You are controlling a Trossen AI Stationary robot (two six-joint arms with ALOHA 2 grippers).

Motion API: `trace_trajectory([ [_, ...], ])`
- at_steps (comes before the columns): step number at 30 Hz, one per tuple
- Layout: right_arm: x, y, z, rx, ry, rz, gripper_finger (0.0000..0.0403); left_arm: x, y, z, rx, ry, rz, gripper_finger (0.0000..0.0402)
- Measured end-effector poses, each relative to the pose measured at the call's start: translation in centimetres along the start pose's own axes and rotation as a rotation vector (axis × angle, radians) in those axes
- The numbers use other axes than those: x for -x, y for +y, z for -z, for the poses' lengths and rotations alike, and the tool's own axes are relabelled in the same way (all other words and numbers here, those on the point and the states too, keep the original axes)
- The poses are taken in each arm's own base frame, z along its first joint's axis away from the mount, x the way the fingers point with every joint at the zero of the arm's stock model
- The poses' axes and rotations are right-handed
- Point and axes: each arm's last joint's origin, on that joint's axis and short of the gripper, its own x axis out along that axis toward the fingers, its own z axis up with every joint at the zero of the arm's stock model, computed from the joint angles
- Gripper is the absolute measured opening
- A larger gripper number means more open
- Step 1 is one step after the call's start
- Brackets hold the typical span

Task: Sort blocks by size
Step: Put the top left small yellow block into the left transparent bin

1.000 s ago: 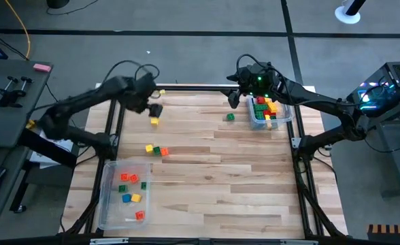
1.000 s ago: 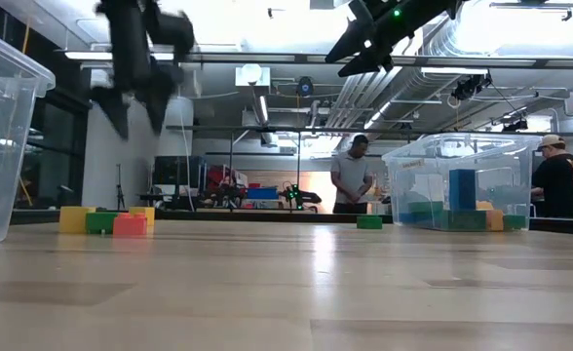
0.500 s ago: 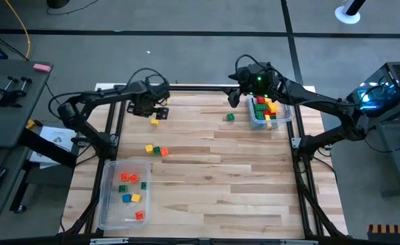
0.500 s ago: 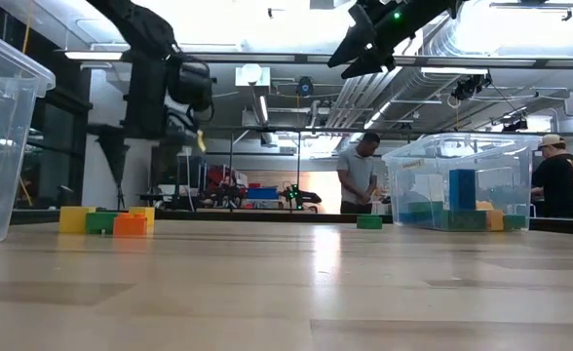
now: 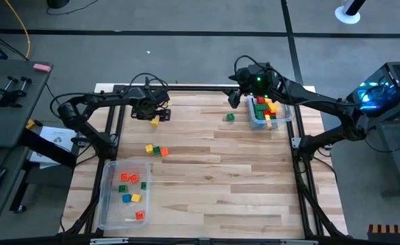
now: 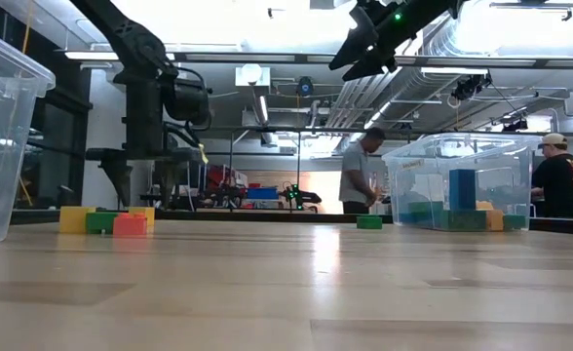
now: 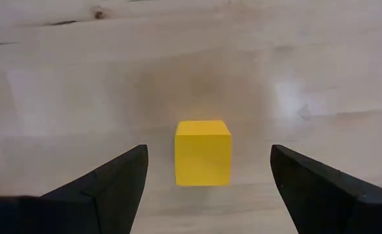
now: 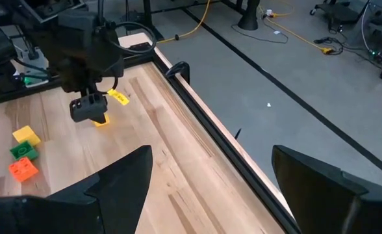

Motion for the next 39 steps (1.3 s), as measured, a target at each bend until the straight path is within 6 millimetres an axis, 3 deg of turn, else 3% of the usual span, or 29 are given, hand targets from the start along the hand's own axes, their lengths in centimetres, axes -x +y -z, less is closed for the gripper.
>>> trace_trajectory([
  [4, 0.0, 0.0, 0.0, -0.003, 0.000, 0.000, 0.0311, -0.5, -0.1, 0.0, -0.004, 0.011, -0.017, 0.0307],
  [12, 0.0, 0.0, 0.0, -0.003, 0.001, 0.000, 0.0311, -3.4, -0.7, 0.0, -0.057, 0.103, -0.073, 0.0289],
  [16, 0.0, 0.0, 0.0, -0.006, 0.001, 0.000, 0.0311, -3.3, -0.8, -0.1, -0.058, 0.083, -0.064, 0.0217],
  [20, 0.0, 0.0, 0.0, -0.006, 0.001, 0.000, 0.0311, -2.7, -0.4, -0.3, -0.065, 0.055, -0.069, 0.0089],
  [23, 0.0, 0.0, 0.0, -0.005, 0.001, 0.000, 0.0311, -2.1, -0.2, -0.4, -0.073, 0.031, -0.056, 0.0091],
  [27, 0.0, 0.0, 0.0, -0.005, 0.001, 0.000, 0.0311, 0.8, -0.4, -0.5, -0.101, 0.015, 0.088, 0.0091],
  [31, 0.0, 0.0, 0.0, -0.004, 0.000, 0.000, 0.0311, 7.3, -1.0, 0.4, -0.285, -0.109, 0.344, 0.0091],
  [35, -0.3, 0.0, 0.1, -0.003, 0.008, 0.000, 0.0311, 13.8, -0.1, 4.8, -0.514, -0.167, 0.590, 0.0091],
  [39, -1.5, 0.1, 0.7, -0.001, 0.045, -0.004, 0.0311, 17.3, 1.9, 11.0, -0.595, -0.036, 0.701, 0.0091],
])
